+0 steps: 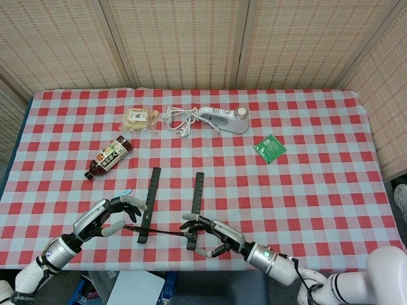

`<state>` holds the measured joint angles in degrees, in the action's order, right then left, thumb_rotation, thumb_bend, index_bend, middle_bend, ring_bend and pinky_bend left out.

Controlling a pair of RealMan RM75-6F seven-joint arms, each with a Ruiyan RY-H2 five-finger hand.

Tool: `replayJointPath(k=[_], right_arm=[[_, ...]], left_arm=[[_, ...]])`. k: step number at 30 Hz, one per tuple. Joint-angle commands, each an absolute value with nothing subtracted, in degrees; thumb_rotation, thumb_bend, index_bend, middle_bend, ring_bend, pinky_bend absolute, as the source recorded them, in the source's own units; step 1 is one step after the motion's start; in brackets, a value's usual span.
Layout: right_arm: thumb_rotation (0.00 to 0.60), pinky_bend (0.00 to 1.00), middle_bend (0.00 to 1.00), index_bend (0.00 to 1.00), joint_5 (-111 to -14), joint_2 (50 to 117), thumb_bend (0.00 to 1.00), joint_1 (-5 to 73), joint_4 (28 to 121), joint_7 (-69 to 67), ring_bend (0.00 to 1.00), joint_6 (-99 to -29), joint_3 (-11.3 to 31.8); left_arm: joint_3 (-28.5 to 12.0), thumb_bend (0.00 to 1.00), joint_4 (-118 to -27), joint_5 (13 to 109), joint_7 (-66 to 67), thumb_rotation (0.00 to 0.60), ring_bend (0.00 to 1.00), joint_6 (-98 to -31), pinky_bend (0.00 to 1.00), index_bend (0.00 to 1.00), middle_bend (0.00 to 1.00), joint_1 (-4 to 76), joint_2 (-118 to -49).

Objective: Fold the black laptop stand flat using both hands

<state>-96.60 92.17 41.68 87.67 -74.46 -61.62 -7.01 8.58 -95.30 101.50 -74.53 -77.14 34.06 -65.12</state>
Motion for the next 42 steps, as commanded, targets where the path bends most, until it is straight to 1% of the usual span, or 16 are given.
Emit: replayJointPath(k=[1,4,9,11,12,13,14,15,16,17,25,30,35,42], right_arm=[[0.6,0.14,0.2,0.09,-96.63,91.2,0.33,41.86,88.43,-73.45,0.09,-61.71,-6.67],[0.6,0.14,0.2,0.09,-96.77,89.75,0.33,42.32,89.72,-72.14,0.09,-61.56,-6.23],[0.6,0.14,0.2,0.09,-97.04,86.32,0.33,43.44,92.91,-69.01,0.09,-61.0,-5.3],[0.6,0.14,0.2,0.09,-97.09,84.42,0.33,43.8,94.53,-67.53,0.09,-61.0,-4.85],[0.6,0.14,0.2,0.09,-97.01,83.55,0.33,43.94,95.24,-66.84,0.09,-60.93,-4.66],[0.6,0.14,0.2,0.09,-96.85,82.41,0.33,44.1,96.18,-65.96,0.09,-60.86,-4.37],[0.6,0.14,0.2,0.09,-96.67,81.58,0.33,44.22,96.83,-65.35,0.09,-60.76,-4.16],[0.6,0.14,0.2,0.09,-96.43,80.78,0.33,44.33,97.43,-64.72,0.09,-60.64,-3.93],[0.6,0.14,0.2,0.09,-96.2,80.03,0.33,44.41,97.98,-64.11,0.09,-60.56,-3.68],[0.6,0.14,0.2,0.09,-95.86,79.11,0.33,44.49,98.66,-63.52,0.09,-60.5,-3.33],[0.6,0.14,0.19,0.09,-92.95,75.89,0.33,44.5,100.4,-61.71,0.09,-59.83,-1.22],[0.6,0.14,0.19,0.09,-91.88,75.7,0.33,44.19,99.8,-61.32,0.09,-58.96,-1.04],[0.6,0.14,0.19,0.09,-91.54,75.55,0.33,43.83,99.35,-61.43,0.09,-58.66,-0.79],[0.6,0.14,0.19,0.09,-91.61,75.65,0.33,43.46,98.8,-61.7,0.09,-58.58,-0.44]], left_arm=[[7.63,0.26,-91.9,101.13,-70.58,0.347,0.32,-78.32,0.43,0.26,0.32,32.98,-66.59],[7.83,0.26,-88.12,102.44,-67.01,0.341,0.25,-78.67,0.42,0.21,0.26,32.61,-67.51],[9.47,0.26,-82.89,105.43,-61.21,0.33,0.17,-77.69,0.34,0.17,0.18,32.59,-68.73],[9.87,0.26,-81.59,106.04,-58.59,0.337,0.16,-77.38,0.33,0.17,0.17,32.38,-69.66],[10.06,0.26,-81.15,106.21,-57.78,0.367,0.16,-77.22,0.33,0.17,0.17,32.3,-70.09],[10.38,0.26,-80.64,106.42,-56.98,0.426,0.16,-76.76,0.32,0.17,0.16,32.3,-70.58],[10.62,0.26,-80.21,106.56,-56.13,0.47,0.15,-76.28,0.31,0.17,0.16,32.35,-70.91],[10.78,0.26,-79.71,106.71,-54.97,0.548,0.15,-75.83,0.3,0.18,0.16,32.39,-71.29],[10.87,0.26,-79.18,106.8,-53.55,0.584,0.15,-75.4,0.29,0.18,0.15,32.39,-71.73],[10.94,0.26,-78.48,106.9,-51.47,0.598,0.15,-74.87,0.29,0.19,0.15,32.35,-72.38],[10.55,0.26,-75.95,105.64,-43.59,0.6,0.15,-71.25,0.28,0.26,0.15,32.65,-77.34],[9.82,0.26,-74.64,104.32,-42.44,0.6,0.15,-69.71,0.28,0.3,0.15,33.28,-79.77],[9.06,0.29,-72.05,103.28,-38.56,0.6,0.15,-69.01,0.28,0.36,0.15,33.38,-81.74],[9.14,0.29,-70.06,102.02,-35.03,0.6,0.15,-67.65,0.28,0.42,0.15,33.31,-82.89]])
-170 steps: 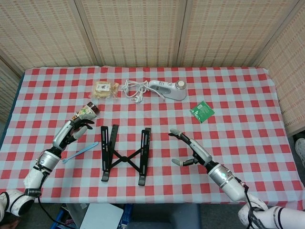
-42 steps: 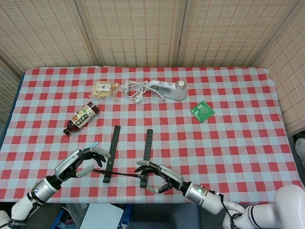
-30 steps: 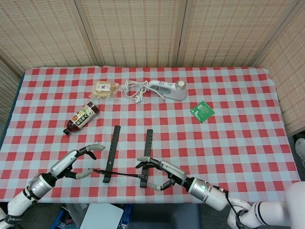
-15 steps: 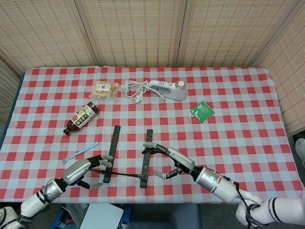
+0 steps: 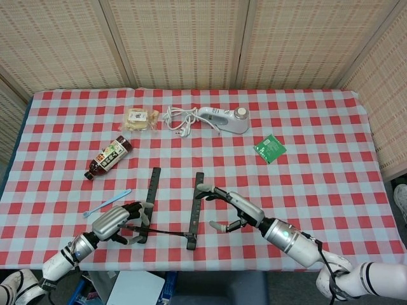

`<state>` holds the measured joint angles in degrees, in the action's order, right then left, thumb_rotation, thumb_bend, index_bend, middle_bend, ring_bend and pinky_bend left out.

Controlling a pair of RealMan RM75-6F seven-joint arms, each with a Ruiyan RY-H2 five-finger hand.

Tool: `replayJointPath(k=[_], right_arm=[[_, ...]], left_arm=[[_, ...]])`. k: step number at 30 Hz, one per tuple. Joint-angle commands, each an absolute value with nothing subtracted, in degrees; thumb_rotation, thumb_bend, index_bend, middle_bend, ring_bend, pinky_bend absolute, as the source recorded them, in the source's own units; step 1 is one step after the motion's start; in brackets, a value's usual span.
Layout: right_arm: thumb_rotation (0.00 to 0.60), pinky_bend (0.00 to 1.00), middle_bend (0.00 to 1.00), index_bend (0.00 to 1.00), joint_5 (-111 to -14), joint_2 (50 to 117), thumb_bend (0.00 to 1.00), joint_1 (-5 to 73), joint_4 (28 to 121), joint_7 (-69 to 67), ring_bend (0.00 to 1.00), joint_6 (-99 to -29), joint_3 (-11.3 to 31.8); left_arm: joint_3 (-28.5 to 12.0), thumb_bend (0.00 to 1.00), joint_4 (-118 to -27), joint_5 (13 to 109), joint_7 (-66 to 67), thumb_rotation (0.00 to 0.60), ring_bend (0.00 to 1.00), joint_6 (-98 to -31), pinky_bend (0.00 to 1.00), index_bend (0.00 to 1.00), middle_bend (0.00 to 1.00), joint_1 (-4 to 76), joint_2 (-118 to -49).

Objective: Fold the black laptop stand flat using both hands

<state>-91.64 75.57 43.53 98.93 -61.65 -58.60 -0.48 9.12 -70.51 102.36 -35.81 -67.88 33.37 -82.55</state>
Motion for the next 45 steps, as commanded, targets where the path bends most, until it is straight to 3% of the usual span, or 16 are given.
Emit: replayJointPath(k=[1,45], right_arm=[[0.6,0.14,0.19,0.09,-91.58,75.74,0.33,43.39,98.67,-61.76,0.09,-58.53,-0.44],[0.6,0.14,0.19,0.09,-92.63,77.38,0.33,41.99,95.69,-63.78,0.09,-58.21,-0.69]], left_arm=[[9.13,0.29,-69.92,101.88,-34.78,0.6,0.15,-67.66,0.28,0.42,0.15,33.24,-83.03],[9.17,0.33,-68.67,100.02,-31.66,0.6,0.15,-67.3,0.28,0.55,0.15,33.89,-84.61]])
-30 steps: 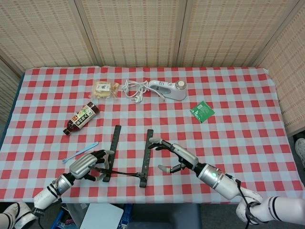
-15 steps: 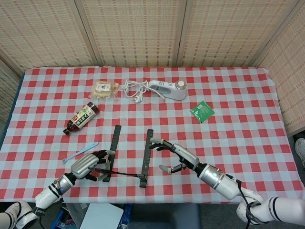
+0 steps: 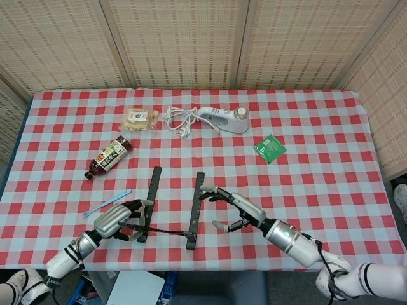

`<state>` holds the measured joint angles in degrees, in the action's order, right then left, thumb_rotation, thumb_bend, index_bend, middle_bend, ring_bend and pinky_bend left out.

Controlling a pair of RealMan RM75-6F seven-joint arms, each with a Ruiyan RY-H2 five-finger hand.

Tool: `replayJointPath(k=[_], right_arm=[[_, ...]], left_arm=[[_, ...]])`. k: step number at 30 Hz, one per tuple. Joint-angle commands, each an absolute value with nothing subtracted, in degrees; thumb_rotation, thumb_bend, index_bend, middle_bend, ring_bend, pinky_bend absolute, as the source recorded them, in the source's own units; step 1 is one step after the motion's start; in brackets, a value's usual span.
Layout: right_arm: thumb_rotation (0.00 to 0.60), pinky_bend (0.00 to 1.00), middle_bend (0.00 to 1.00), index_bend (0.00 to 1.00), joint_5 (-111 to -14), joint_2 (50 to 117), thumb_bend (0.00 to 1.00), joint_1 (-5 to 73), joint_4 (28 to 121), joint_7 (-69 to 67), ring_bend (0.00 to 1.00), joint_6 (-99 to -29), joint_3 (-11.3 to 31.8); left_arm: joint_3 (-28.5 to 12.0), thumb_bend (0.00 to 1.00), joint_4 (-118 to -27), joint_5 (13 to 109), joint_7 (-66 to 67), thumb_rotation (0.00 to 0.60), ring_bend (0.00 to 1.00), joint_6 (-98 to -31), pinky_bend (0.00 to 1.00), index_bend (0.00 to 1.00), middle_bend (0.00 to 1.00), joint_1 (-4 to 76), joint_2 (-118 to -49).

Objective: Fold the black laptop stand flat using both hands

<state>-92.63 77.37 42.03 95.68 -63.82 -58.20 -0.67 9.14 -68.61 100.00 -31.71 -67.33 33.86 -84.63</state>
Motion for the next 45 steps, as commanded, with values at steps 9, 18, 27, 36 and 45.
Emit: replayJointPath(k=[9,18,27,36,45], right_arm=[[0.6,0.14,0.19,0.09,-91.84,77.98,0.33,41.88,95.75,-59.91,0.09,-56.37,-1.48],[0.6,0.14,0.22,0.2,-84.93,79.17,0.29,42.46,98.5,-40.37,0.09,-50.02,-1.2],[0.6,0.14,0.29,0.38,-71.29,84.09,0.19,42.96,101.13,-19.59,0.09,-47.73,1.67],[0.6,0.14,0.33,0.47,-62.41,89.27,0.19,44.03,101.79,-6.86,0.1,-49.02,4.14],[0.6,0.14,0.37,0.55,-58.13,93.22,0.19,44.28,101.65,2.01,0.11,-52.11,5.2]], left_arm=[[9.05,0.36,-69.29,99.32,-30.47,0.6,0.17,-67.2,0.28,0.62,0.19,33.54,-84.62],[8.99,0.36,-70.96,98.93,-29.37,0.6,0.18,-67.21,0.28,0.64,0.21,33.19,-84.26],[8.88,0.36,-72.23,98.66,-28.41,0.6,0.18,-67.42,0.28,0.57,0.21,32.8,-84.02],[8.99,0.36,-72.5,98.6,-28.3,0.6,0.18,-67.86,0.28,0.53,0.21,32.21,-84.06],[9.02,0.36,-71.95,98.87,-29.01,0.6,0.18,-68.55,0.28,0.53,0.21,31.8,-84.38]])
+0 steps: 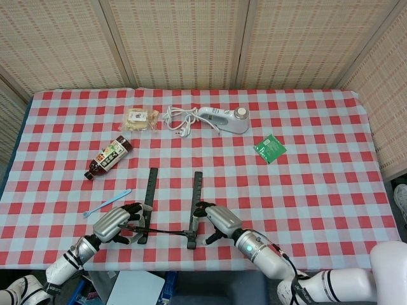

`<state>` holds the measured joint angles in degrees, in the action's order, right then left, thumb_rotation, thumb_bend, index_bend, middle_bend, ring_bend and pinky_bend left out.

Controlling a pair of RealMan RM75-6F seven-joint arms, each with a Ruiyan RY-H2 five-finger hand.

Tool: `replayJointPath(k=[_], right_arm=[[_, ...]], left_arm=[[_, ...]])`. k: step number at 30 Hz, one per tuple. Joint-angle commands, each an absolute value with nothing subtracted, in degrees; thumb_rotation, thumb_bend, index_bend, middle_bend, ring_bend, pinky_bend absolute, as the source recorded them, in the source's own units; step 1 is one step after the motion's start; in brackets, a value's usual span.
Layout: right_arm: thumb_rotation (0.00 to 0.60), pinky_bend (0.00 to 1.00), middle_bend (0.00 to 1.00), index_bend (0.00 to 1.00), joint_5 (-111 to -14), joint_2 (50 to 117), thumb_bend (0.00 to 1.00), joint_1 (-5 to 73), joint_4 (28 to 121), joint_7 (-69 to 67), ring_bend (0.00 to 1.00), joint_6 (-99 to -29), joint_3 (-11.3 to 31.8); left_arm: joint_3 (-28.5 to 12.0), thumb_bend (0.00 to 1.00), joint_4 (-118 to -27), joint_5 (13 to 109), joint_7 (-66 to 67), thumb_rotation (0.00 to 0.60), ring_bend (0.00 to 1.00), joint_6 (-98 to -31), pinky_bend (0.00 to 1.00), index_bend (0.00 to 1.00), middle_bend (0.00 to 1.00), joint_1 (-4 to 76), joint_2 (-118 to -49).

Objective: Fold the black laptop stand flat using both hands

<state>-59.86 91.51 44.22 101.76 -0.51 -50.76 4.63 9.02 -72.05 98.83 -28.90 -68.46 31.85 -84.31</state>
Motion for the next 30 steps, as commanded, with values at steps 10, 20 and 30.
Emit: replayJointPath(k=[10,20,30], right_arm=[[0.6,0.14,0.39,0.59,-56.08,95.32,0.19,43.71,100.96,5.37,0.12,-53.29,6.2],[0.6,0.14,0.4,0.62,-55.09,95.63,0.2,43.1,100.81,7.1,0.13,-53.06,6.31],[0.6,0.14,0.42,0.65,-55.1,95.74,0.26,42.44,101.0,7.32,0.14,-52.94,6.84]], left_arm=[[9.13,0.36,-71.13,99.09,-29.94,0.6,0.18,-68.89,0.28,0.52,0.21,31.56,-84.63],[9.25,0.36,-70.81,99.33,-30.33,0.6,0.18,-69.05,0.28,0.52,0.21,31.45,-84.76],[9.22,0.36,-70.54,99.42,-30.45,0.6,0.17,-68.95,0.28,0.52,0.21,31.52,-85.01]])
